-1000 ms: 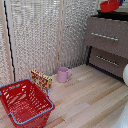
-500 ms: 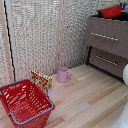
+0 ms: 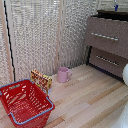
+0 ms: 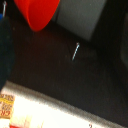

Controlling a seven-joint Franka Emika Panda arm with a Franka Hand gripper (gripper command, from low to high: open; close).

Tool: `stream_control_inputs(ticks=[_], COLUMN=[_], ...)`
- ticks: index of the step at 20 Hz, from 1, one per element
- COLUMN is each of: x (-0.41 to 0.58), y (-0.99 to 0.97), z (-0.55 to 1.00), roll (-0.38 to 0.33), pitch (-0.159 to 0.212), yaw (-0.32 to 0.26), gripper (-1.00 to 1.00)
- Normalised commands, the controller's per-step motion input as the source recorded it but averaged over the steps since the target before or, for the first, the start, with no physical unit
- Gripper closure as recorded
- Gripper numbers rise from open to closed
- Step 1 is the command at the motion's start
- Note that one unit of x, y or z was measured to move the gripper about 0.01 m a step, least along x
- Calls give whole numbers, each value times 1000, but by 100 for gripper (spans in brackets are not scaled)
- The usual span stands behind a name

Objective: Transport the gripper mindfully toward the orange-red bowl and clasp it to elevate with ease. Ensure your robot's arm aligns efficiently with the top drawer's opening. Carefully slide the orange-red bowl into the designated spot with precision. After confirmation, withdraw the gripper gently. Close the drawer smoothly by transitioning the gripper to its handle.

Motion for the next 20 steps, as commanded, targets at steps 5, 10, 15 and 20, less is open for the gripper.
stream_control_inputs(ticks=[5, 10, 15, 20], x=[-33, -17, 0, 0], y=[455, 121, -3, 0], z=[39, 53, -17, -31], roll=[-52, -89, -146, -211], pitch=[50, 76, 45, 37], yaw=[146, 257, 318, 276], gripper=[-100, -100, -100, -100])
